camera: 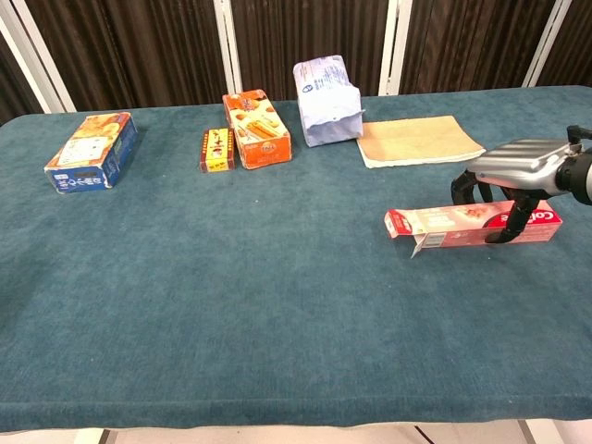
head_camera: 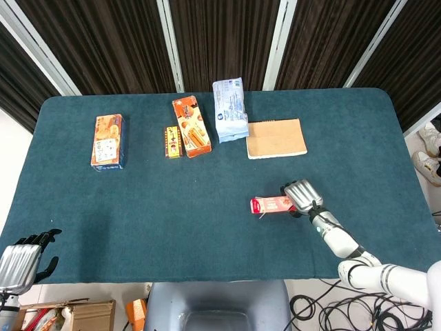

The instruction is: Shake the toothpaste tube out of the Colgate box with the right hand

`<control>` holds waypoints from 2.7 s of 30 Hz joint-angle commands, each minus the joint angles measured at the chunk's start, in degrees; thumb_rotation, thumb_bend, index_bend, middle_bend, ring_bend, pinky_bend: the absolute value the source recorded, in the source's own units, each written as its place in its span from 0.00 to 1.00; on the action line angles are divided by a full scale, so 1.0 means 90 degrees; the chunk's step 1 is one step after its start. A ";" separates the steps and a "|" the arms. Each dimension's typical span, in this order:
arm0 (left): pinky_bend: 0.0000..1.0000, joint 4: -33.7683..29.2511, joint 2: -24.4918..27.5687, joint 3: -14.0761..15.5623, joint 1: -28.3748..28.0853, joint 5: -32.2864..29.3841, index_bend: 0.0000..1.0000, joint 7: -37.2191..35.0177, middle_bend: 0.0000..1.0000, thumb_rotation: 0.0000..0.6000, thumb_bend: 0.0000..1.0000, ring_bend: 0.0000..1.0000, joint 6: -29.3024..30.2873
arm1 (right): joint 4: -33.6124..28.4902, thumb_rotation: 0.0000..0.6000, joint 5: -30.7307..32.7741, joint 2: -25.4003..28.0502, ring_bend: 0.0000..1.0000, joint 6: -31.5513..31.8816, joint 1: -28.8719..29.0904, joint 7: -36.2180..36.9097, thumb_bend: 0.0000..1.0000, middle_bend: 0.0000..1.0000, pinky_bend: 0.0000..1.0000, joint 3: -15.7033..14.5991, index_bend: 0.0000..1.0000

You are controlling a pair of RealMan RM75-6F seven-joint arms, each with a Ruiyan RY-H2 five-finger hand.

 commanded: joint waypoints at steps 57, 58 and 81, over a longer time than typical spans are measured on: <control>0.47 -0.0016 0.0052 0.0016 0.0021 0.0091 0.30 -0.0112 0.41 1.00 0.36 0.40 0.0049 | 0.1642 1.00 -0.5112 -0.0015 0.48 0.2289 0.0334 -0.4498 0.18 0.52 0.59 -0.0559 0.65; 0.47 -0.0015 0.0053 0.0014 0.0021 0.0089 0.30 -0.0116 0.41 1.00 0.36 0.40 0.0048 | 0.1567 1.00 -0.5100 0.0016 0.48 0.2188 0.0356 -0.4628 0.18 0.52 0.59 -0.0538 0.65; 0.47 -0.0013 0.0098 0.0004 0.0060 0.0098 0.30 -0.0225 0.41 1.00 0.36 0.40 0.0120 | -0.0208 1.00 -0.4279 0.0610 0.48 0.0473 0.0467 -0.7674 0.18 0.52 0.59 0.0238 0.65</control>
